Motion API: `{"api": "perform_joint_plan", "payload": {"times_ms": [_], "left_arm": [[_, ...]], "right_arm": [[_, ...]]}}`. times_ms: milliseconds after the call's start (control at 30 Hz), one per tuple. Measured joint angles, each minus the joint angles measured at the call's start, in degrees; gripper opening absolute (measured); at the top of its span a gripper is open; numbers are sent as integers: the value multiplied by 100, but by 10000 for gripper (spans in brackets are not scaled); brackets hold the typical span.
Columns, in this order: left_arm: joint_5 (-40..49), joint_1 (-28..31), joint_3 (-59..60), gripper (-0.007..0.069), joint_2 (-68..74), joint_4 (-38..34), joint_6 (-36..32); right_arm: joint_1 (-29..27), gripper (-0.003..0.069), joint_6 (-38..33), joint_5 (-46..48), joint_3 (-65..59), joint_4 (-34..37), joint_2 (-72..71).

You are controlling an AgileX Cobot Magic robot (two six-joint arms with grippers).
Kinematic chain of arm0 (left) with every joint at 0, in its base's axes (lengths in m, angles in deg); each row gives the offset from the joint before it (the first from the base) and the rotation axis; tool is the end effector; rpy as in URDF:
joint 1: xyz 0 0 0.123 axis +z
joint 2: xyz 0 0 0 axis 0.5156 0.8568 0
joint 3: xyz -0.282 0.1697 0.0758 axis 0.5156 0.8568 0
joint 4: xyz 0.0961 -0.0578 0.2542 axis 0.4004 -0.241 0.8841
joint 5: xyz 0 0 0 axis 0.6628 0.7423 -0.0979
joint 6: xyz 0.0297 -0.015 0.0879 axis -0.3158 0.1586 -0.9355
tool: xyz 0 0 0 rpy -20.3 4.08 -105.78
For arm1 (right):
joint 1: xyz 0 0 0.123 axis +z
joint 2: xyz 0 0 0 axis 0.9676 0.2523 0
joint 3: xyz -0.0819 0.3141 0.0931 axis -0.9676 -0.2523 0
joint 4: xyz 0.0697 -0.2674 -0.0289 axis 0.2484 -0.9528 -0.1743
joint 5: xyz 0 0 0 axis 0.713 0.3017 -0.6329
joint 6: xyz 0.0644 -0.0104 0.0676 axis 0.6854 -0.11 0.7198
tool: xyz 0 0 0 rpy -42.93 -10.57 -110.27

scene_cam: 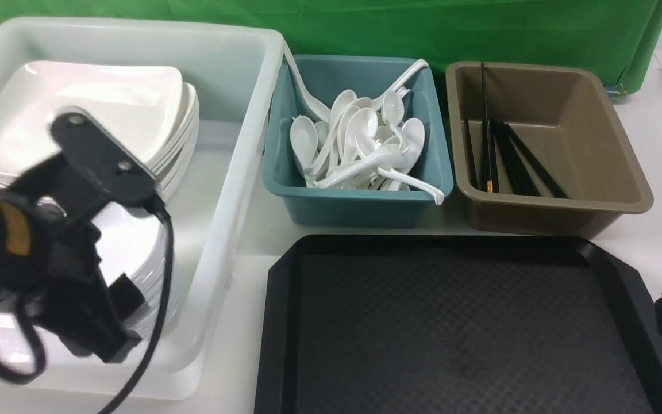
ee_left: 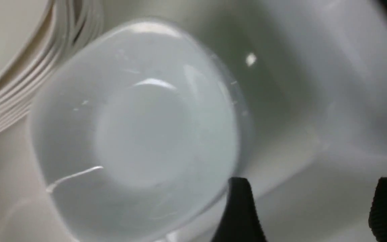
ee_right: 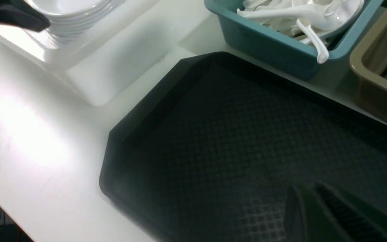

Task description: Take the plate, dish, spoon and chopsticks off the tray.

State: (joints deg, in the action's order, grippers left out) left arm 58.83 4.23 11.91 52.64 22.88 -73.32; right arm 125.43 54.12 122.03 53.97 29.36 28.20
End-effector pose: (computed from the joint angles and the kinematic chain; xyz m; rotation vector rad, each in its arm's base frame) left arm 0.1791 -0.0751 0.3639 0.8891 2.3275 0.1178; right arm 0.0756 0.0726 0.4139 -0.6805 1.9131 0.5107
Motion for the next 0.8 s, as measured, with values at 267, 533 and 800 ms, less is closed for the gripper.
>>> {"api": "perform_joint_plan", "payload": {"times_ms": [267,533,800], "left_arm": [[-1858,-5,1070,121,-2304,-1936,-582],[-3791,-5,2799,10,-3838,-2632,-1032],[-4141,-5,3588,11,-3936,-2620,-1098]], "right_arm": [[0,87,56,0,-6,7,0],[0,106,102,-31,-11,2,0],[0,132,104,-41,-11,2,0]]}}
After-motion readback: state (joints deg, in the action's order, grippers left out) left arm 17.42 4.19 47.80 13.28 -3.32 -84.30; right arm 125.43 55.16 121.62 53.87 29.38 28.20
